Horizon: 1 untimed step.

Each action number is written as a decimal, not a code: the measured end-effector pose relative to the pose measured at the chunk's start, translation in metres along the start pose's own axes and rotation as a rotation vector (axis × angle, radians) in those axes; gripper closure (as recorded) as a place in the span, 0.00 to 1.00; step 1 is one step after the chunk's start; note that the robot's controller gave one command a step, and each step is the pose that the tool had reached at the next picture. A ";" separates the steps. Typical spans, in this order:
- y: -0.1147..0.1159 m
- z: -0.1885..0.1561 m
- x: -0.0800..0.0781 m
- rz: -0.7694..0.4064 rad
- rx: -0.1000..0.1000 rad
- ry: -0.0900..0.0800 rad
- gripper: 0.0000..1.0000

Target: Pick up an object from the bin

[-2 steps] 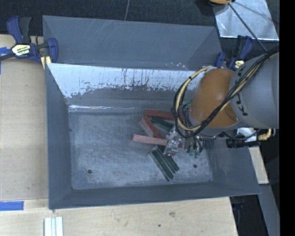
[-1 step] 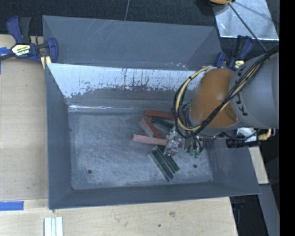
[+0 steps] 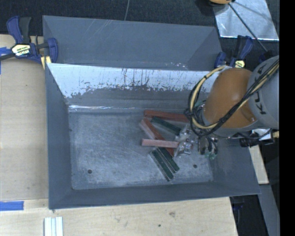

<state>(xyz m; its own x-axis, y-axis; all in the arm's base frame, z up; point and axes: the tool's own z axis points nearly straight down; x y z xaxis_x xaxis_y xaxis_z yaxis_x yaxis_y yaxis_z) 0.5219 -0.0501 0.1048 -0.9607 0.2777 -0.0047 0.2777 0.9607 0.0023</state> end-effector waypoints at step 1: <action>0.039 -0.101 0.005 0.083 0.002 0.003 1.00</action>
Offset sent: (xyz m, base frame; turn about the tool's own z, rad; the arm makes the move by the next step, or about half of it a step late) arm 0.0000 0.0000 0.0000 0.0000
